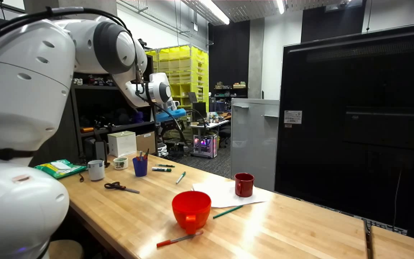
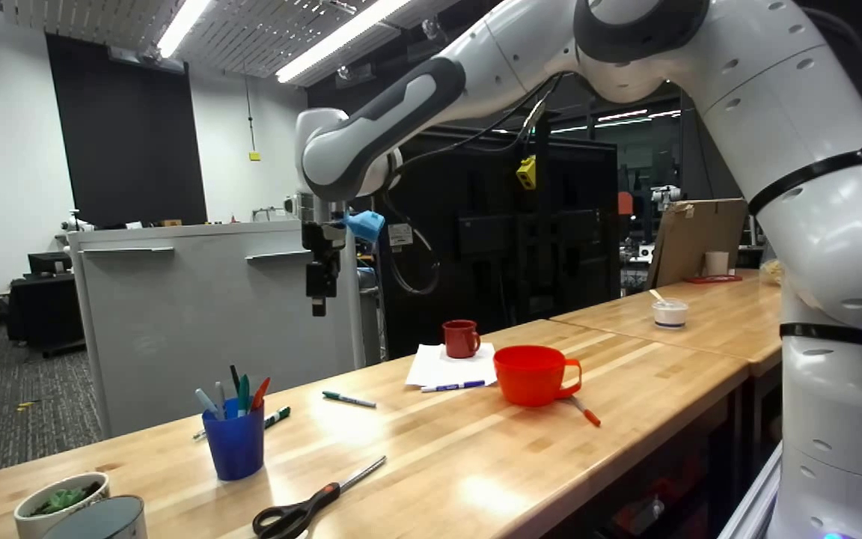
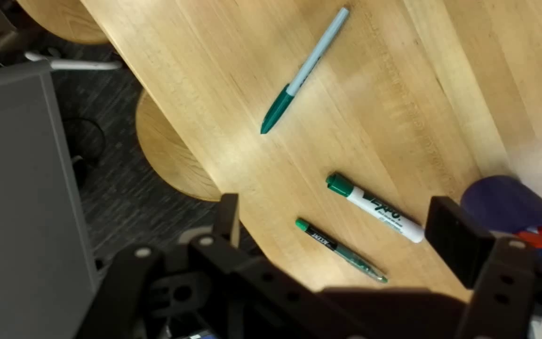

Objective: Move the green marker to the right

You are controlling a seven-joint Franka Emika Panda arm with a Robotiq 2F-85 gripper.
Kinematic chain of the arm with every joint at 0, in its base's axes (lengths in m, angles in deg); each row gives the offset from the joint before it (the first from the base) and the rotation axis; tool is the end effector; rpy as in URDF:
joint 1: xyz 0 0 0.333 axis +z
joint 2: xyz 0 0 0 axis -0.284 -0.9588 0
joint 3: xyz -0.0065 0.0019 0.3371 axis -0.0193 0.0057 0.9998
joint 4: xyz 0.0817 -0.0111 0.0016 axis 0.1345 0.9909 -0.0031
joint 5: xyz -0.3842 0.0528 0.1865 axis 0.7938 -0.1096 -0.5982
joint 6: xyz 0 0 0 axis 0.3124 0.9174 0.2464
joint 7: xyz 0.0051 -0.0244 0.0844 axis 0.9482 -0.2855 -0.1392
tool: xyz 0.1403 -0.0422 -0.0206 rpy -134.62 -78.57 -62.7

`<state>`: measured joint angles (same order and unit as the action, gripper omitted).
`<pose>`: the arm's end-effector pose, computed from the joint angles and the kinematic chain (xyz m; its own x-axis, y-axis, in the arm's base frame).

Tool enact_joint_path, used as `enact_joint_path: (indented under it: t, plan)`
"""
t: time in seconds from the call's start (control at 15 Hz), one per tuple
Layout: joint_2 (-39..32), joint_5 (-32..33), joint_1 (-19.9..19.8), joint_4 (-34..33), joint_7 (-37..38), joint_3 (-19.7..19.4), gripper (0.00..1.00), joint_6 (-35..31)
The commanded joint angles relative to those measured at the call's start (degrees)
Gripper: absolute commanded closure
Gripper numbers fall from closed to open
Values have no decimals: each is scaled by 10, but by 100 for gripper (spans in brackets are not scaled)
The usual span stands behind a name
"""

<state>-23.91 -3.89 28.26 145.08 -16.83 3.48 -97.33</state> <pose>0.6876 0.2714 0.3819 0.5847 0.8008 0.1298 0.7732 -0.5985 0.2096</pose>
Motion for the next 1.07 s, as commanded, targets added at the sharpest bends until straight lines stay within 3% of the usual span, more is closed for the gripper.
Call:
enact_joint_path:
  t: [0.0, 0.4, 1.0]
  plan:
    - [-46, -42, -22, -51, -137, 23, 0, 23]
    - [-117, -75, -32, -131, -340, 41, 0, 75]
    - [-202, -64, 10, -253, -569, 48, 0, 237]
